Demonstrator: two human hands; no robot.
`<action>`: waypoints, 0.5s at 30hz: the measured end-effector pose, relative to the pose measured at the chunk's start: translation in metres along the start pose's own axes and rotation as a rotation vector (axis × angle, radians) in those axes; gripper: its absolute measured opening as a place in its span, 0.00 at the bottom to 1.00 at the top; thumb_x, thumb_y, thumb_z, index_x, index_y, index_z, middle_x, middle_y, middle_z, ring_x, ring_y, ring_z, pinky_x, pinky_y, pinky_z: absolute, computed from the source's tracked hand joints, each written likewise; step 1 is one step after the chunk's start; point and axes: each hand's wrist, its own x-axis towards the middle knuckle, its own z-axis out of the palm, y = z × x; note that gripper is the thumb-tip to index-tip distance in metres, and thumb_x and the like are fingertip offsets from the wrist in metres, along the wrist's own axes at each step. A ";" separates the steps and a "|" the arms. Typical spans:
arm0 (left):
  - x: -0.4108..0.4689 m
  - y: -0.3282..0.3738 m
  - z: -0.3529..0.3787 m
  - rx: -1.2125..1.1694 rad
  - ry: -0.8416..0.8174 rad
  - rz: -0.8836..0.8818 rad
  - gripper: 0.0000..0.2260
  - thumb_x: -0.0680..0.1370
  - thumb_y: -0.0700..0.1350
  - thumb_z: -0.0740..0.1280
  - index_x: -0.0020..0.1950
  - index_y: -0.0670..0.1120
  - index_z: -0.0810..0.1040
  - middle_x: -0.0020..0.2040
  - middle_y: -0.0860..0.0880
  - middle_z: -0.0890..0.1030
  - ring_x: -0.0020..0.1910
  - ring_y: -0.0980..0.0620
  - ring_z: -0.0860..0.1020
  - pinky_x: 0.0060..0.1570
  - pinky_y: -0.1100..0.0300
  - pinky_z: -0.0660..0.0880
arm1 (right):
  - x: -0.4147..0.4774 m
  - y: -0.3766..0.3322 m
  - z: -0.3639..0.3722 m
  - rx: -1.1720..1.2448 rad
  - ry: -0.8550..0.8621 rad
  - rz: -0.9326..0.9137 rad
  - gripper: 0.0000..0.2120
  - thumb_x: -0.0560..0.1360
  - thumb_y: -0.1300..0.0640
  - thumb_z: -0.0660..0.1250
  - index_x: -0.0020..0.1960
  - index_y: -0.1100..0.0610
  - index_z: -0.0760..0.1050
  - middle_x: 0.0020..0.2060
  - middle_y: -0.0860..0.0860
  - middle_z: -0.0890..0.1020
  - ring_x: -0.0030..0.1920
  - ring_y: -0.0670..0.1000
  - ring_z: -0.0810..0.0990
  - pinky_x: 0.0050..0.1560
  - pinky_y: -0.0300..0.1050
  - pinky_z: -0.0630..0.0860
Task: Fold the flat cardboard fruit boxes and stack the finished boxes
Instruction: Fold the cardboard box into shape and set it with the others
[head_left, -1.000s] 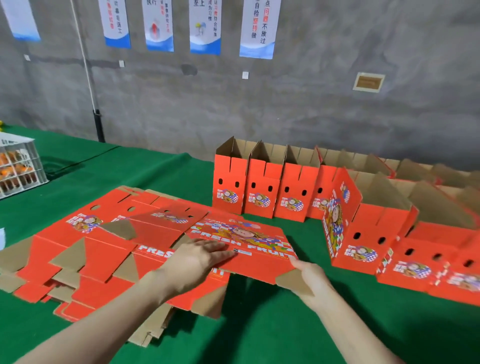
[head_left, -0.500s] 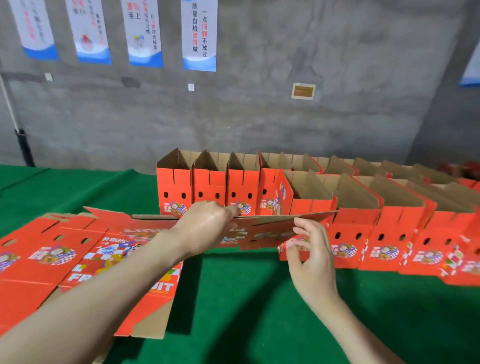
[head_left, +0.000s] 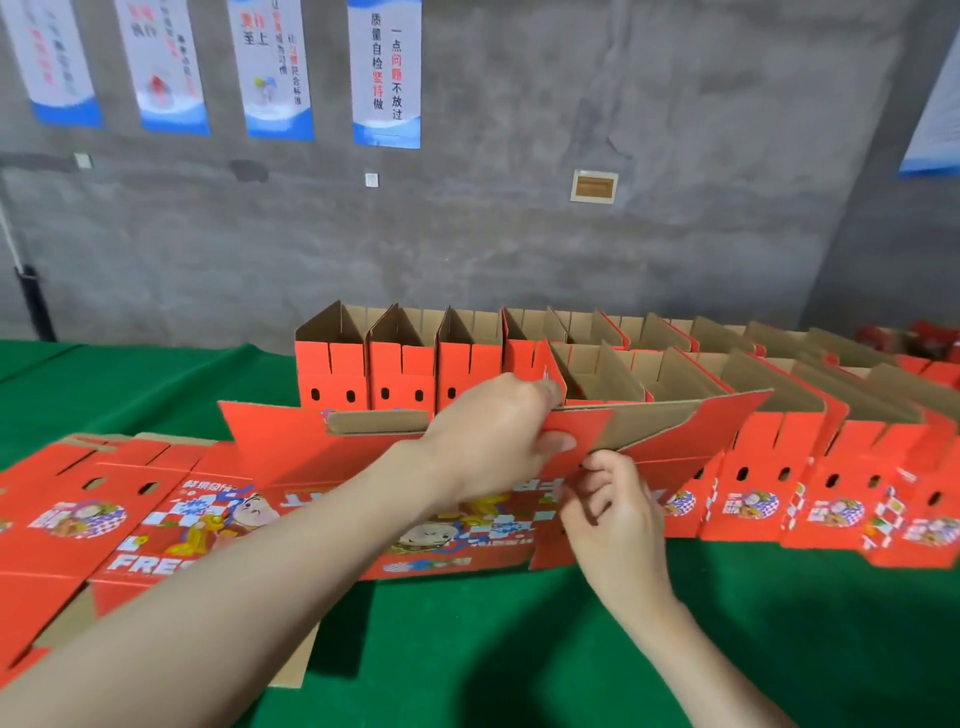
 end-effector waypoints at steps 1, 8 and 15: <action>0.002 0.002 0.001 0.006 0.011 0.003 0.10 0.78 0.52 0.65 0.45 0.45 0.72 0.40 0.43 0.80 0.39 0.41 0.77 0.33 0.57 0.65 | 0.002 0.001 -0.003 -0.049 0.044 -0.032 0.17 0.66 0.67 0.75 0.51 0.57 0.74 0.41 0.48 0.74 0.33 0.45 0.72 0.40 0.39 0.69; 0.014 0.009 0.010 -0.083 -0.010 -0.062 0.13 0.80 0.51 0.62 0.40 0.45 0.67 0.37 0.42 0.77 0.39 0.39 0.75 0.34 0.55 0.61 | 0.006 -0.005 -0.001 -0.084 0.068 -0.055 0.31 0.63 0.69 0.77 0.62 0.66 0.70 0.58 0.55 0.70 0.37 0.56 0.76 0.45 0.44 0.73; 0.019 0.007 0.009 -0.215 -0.055 -0.202 0.21 0.81 0.51 0.60 0.30 0.46 0.62 0.28 0.46 0.66 0.28 0.49 0.62 0.31 0.57 0.54 | 0.019 0.005 -0.011 -0.169 -0.128 0.032 0.29 0.61 0.52 0.80 0.53 0.52 0.66 0.43 0.44 0.71 0.44 0.49 0.72 0.41 0.40 0.63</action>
